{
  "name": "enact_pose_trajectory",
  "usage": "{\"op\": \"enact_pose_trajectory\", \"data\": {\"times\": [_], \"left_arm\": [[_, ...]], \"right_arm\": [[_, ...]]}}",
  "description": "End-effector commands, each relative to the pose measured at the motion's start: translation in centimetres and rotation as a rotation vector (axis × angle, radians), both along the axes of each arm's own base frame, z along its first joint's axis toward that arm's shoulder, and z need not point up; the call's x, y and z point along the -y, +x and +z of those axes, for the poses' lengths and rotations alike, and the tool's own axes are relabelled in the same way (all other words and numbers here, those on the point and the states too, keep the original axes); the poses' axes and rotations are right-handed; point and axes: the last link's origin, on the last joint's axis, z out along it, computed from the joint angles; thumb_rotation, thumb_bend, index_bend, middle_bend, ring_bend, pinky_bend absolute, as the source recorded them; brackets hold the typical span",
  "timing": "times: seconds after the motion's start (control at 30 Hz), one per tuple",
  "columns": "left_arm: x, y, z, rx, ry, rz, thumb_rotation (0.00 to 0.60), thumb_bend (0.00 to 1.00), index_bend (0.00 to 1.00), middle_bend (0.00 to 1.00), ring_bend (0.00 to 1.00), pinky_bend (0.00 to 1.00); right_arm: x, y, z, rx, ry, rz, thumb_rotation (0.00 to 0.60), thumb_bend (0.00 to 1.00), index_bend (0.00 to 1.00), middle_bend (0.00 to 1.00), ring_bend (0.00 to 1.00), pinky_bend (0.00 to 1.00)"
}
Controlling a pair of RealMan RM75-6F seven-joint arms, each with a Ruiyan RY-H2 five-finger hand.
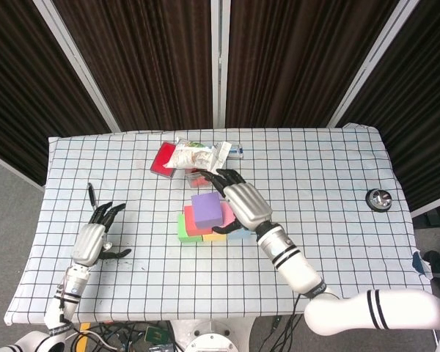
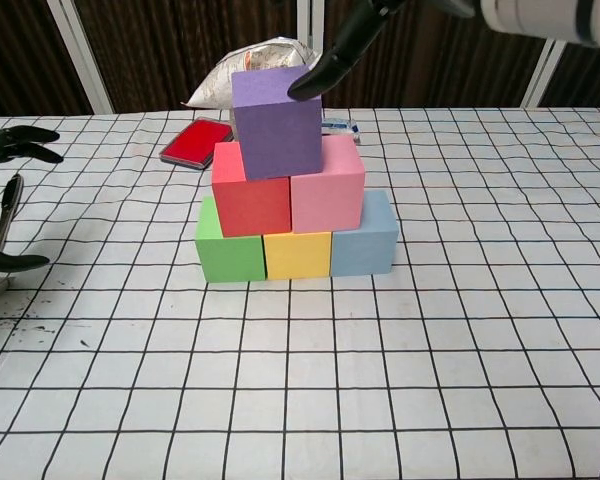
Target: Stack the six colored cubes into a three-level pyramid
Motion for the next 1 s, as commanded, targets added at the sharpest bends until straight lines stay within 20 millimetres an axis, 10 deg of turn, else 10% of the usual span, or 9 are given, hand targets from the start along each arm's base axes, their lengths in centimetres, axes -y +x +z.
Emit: {"op": "enact_pose_trajectory", "data": {"times": [0.03,0.43,1.0], "left_arm": [[-0.2,0.4,-0.3,0.001,0.000,-0.006,0.600,0.00,0.09,0.13,0.00,0.01],[-2.0,3.8,-3.1,-0.007,0.027,-0.043,0.600,0.00,0.09,0.13,0.00,0.01],[-4.0,7.5,-7.8,0.038,0.025,-0.013,0.600,0.00,0.08,0.13,0.00,0.01]], "right_arm": [[-0.3,-0.6,2.2,0.040,-0.052,-0.002,0.600,0.00,0.00,0.11,0.00,0.00],[-1.1,-5.3,7.4,0.126,-0.167,-0.073,0.600,0.00,0.00,0.07,0.00,0.00],[-0.8,-8.1,8.6,0.176,-0.137,-0.124,0.600,0.00,0.00,0.07,0.00,0.00]]}}
